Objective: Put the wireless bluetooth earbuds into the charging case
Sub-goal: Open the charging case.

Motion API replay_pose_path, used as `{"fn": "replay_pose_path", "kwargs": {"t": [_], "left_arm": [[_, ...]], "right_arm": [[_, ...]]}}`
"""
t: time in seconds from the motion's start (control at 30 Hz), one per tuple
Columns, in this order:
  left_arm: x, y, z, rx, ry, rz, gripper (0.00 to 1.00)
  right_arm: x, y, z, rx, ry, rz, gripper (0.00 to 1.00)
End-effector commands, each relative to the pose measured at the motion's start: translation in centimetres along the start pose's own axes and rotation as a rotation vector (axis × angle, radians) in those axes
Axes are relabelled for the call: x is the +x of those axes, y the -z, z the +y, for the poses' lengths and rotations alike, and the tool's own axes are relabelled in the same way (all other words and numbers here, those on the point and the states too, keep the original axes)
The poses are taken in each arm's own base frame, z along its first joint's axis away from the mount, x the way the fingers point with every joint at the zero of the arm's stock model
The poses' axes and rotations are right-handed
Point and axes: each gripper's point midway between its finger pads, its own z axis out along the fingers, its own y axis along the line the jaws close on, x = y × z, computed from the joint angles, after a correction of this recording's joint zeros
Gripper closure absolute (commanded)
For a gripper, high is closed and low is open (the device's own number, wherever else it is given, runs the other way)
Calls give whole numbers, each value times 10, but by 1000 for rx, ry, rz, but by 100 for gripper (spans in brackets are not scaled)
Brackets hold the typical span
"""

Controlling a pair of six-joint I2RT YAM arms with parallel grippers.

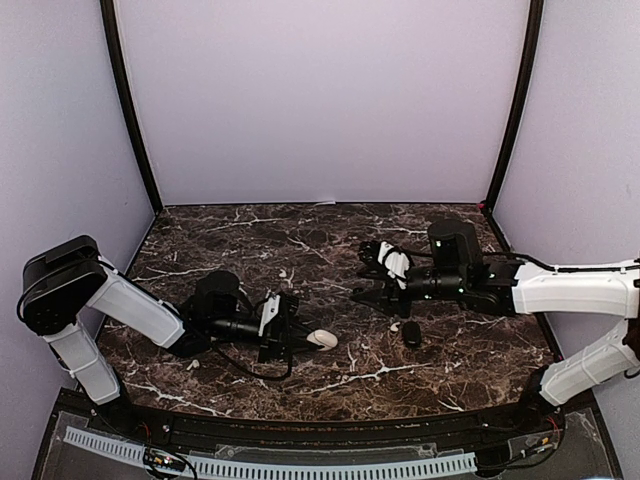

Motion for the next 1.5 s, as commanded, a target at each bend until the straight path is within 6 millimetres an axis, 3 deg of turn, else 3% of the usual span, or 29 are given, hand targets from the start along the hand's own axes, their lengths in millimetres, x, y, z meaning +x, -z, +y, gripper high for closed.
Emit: {"fn": "replay_pose_path", "kwargs": {"t": [0.0,0.4,0.63,0.73,0.8,0.97,1.13,1.47], "left_arm": [[-16,0,-1,10,-22,-40,81],[-19,1,-1,7,-25,-43,81],[-19,2,-1,5,-24,-42,81],[-19,2,-1,3,-24,-41,81],[-20,3,0,2,-27,-43,81],[-20,2,0,-1,-34,-42,81],[-20,2,-1,3,-31,-40,81],[-21,2,0,4,-31,-41,81]], "right_arm": [[-16,8,-9,49,7,-71,49],[-22,18,-14,99,0,-124,50],[-42,36,-6,94,10,-261,52],[-46,45,-6,116,4,-314,51],[-48,48,-1,104,14,-353,43],[-34,39,18,33,78,-392,43],[-19,21,42,-132,143,-305,46],[-3,-11,75,-298,201,-181,46]]}}
